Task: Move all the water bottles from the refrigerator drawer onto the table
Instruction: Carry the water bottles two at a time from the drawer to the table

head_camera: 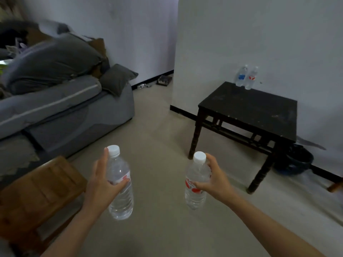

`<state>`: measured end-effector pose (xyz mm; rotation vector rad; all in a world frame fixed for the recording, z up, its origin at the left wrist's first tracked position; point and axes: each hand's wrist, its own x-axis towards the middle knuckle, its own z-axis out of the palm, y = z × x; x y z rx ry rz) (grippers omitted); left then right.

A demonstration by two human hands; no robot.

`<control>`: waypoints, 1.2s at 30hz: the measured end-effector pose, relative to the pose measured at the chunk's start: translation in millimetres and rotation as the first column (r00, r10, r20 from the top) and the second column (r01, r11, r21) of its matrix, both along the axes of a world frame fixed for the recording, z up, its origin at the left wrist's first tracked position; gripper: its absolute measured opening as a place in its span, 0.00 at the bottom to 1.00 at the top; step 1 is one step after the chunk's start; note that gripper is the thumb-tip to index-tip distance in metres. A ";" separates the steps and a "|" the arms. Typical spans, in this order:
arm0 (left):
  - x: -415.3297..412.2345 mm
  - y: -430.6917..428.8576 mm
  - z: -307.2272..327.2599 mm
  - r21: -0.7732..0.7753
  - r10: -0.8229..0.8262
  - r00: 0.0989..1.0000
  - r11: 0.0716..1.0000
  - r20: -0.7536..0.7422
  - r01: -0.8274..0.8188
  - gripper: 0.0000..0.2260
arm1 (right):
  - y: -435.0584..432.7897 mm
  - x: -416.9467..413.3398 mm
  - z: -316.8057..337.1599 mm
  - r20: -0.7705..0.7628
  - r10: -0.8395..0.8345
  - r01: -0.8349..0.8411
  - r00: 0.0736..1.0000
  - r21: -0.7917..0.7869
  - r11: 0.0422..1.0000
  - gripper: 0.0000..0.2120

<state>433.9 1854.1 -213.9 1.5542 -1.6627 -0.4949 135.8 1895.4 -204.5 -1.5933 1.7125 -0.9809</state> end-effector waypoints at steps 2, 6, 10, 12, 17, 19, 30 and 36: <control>8.8 -16.5 0.2 -0.018 -0.001 1.000 1.000 -0.016 0.001 0.47 | -16.0 7.6 2.4 0.008 -0.009 0.009 1.000 -0.011 1.000 0.39; 12.5 -42.8 2.6 0.009 -0.009 0.999 1.000 -0.051 0.009 0.48 | -51.9 14.0 4.7 -0.018 -0.008 0.008 1.000 -0.002 1.000 0.41; 3.3 -80.2 4.7 -0.004 -0.023 0.996 1.000 -0.088 0.023 0.47 | -96.1 11.0 4.7 -0.034 -0.003 0.002 0.999 -0.007 1.000 0.40; -3.9 -101.3 5.9 0.000 -0.016 0.997 1.000 -0.078 0.016 0.47 | -120.4 5.1 4.3 -0.040 0.017 -0.017 0.999 -0.005 1.000 0.39; -27.0 -177.4 13.5 -0.050 -0.017 0.996 0.999 -0.084 0.013 0.47 | -206.6 -18.8 8.7 -0.022 0.046 -0.047 0.999 -0.037 0.998 0.38; -36.1 -208.5 20.7 -0.062 -0.001 0.996 0.998 -0.093 -0.005 0.47 | -243.1 -27.9 13.4 -0.016 0.059 -0.059 0.998 -0.033 0.998 0.38; -72.9 -326.7 18.1 -0.038 0.037 0.996 0.998 -0.078 -0.040 0.47 | -389.5 -53.4 8.7 0.026 0.126 -0.125 0.992 -0.033 0.992 0.38; -79.7 -403.4 1.5 0.005 0.038 0.994 0.999 -0.107 -0.038 0.47 | -461.5 -55.3 -9.2 0.013 0.114 -0.114 0.993 -0.010 0.993 0.39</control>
